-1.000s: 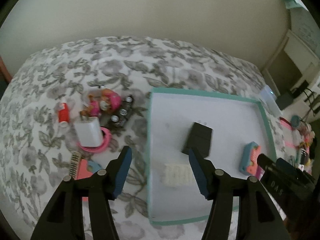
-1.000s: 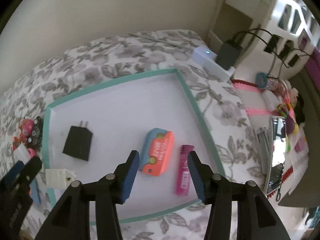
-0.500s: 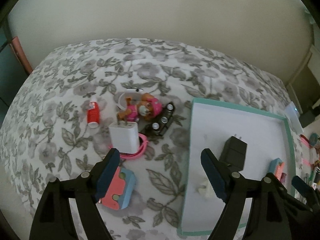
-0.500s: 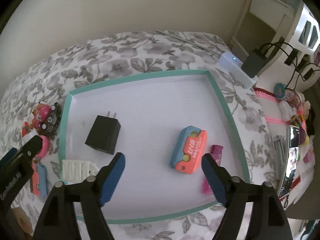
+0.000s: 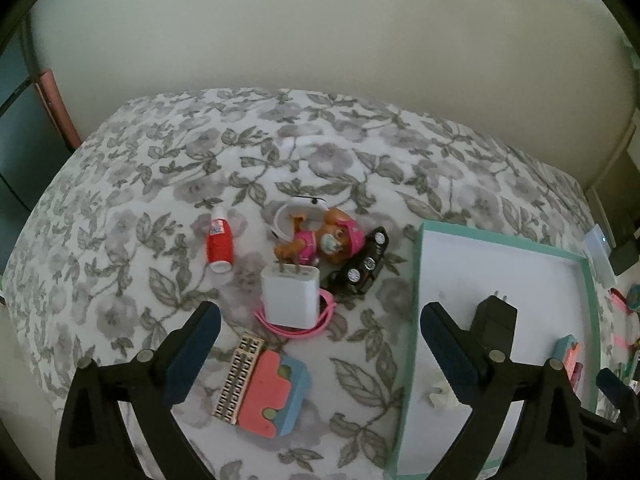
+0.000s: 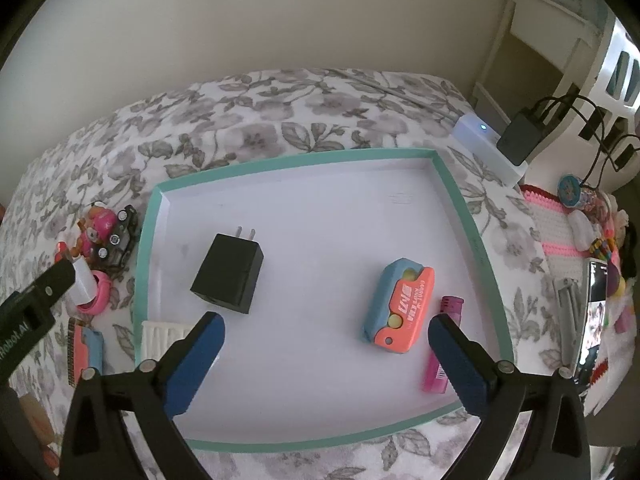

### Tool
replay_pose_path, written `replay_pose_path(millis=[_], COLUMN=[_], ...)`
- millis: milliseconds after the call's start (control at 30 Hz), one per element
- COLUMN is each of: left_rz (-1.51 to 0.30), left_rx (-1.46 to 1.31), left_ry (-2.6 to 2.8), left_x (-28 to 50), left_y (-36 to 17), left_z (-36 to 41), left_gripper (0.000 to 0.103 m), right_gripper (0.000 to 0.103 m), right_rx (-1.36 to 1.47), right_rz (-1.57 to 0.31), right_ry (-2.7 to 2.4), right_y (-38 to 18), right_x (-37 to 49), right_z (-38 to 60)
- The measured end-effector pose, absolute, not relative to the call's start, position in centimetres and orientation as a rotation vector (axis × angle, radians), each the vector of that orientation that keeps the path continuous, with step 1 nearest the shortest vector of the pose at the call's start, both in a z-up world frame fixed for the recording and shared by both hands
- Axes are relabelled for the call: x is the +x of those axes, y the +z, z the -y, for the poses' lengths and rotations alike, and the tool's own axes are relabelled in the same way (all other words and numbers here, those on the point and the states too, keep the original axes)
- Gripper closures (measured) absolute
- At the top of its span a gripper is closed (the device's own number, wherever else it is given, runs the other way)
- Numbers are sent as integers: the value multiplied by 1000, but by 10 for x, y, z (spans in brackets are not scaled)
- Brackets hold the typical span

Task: Organize rigid objects
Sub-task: 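Withdraw both tools from the tray toward the remaining items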

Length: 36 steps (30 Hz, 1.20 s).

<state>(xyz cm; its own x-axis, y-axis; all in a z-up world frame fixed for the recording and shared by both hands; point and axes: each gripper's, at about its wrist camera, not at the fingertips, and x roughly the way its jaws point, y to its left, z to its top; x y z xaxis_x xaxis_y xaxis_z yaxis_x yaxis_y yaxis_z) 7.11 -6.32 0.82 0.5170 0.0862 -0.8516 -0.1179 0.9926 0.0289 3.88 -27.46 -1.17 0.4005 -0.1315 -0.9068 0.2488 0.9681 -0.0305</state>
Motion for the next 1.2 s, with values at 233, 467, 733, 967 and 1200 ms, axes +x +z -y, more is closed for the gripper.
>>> replay_pose_path(millis=[233, 467, 733, 967, 1200], left_rz=[-1022, -1043, -1115, -1235, -1291], left_rx=[-60, -122, -122, -162, -177], left_ry=[158, 247, 291, 299, 295], left_x=[73, 73, 76, 80, 78], left_y=[22, 26, 6, -34, -52], left_z=[27, -26, -53, -64, -71], left_gripper=[3, 3, 3, 3, 3], right_gripper=[0, 0, 0, 0, 0], right_rx=[68, 97, 98, 33, 18], right_rz=[-1110, -1110, -1134, -1161, -1170], right_ry=[-146, -16, 93, 188, 237], right_y=[-6, -7, -15, -30, -35], right_x=[41, 44, 47, 49, 49], right_z=[247, 208, 165, 125, 105])
